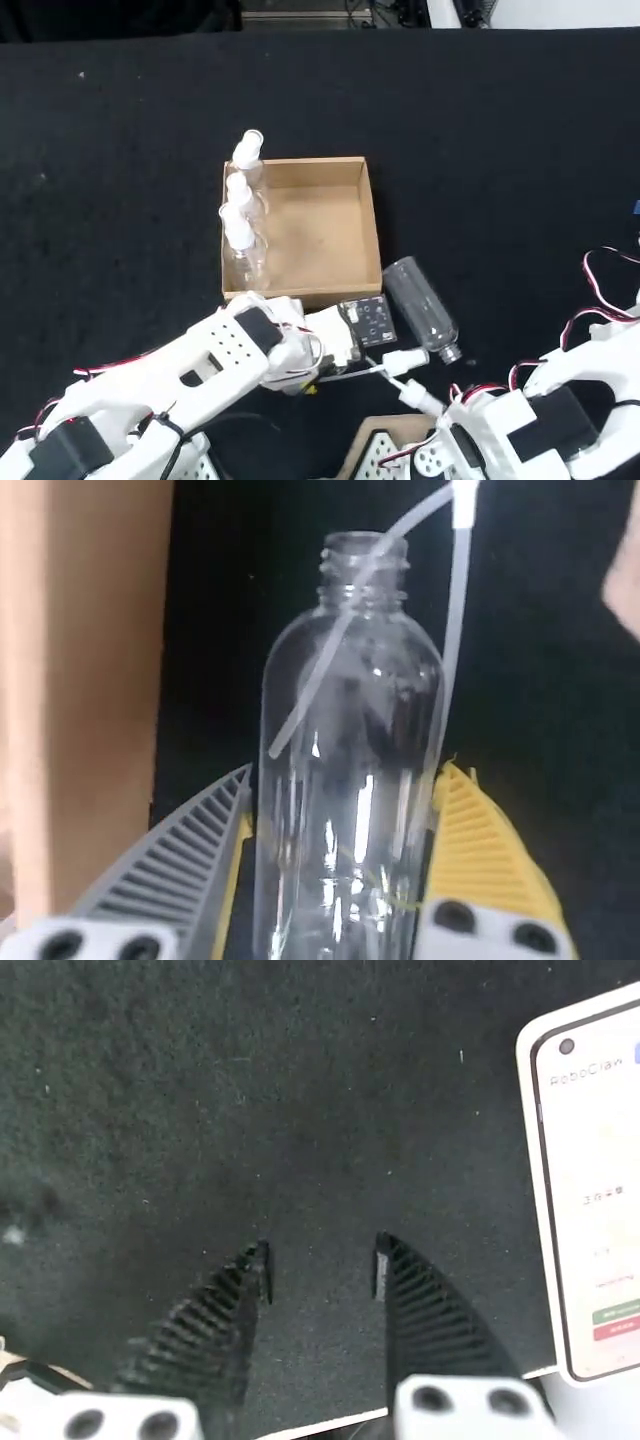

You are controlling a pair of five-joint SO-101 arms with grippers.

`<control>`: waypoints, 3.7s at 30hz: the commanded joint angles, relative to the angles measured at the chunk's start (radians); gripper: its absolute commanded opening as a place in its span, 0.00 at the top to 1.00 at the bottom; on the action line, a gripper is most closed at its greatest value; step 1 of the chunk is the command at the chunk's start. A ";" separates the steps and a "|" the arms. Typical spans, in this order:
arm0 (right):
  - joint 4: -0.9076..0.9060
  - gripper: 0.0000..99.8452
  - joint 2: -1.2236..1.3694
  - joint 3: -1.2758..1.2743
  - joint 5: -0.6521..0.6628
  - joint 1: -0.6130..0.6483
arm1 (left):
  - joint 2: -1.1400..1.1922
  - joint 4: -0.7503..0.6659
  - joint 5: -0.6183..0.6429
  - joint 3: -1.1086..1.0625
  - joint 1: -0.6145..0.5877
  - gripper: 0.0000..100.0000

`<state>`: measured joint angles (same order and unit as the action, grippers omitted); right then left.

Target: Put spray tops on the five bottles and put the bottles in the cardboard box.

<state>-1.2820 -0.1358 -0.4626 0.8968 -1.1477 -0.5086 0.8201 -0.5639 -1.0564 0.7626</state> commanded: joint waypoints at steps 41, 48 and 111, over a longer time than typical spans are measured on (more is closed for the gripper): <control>-0.011 0.85 -0.001 0.056 0.009 -0.005 | 0.011 0.359 0.000 0.260 -0.012 0.73; -0.011 0.85 -0.007 0.056 0.009 -0.005 | 0.002 0.164 0.000 0.082 -0.005 0.73; -0.242 0.85 -0.375 -0.016 -0.118 0.298 | -0.414 0.674 -0.209 0.493 -1.288 0.89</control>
<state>-1.5182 -0.3491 -0.4135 0.7910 -0.9421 -1.0319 1.6594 -0.7833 -0.4826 -0.3345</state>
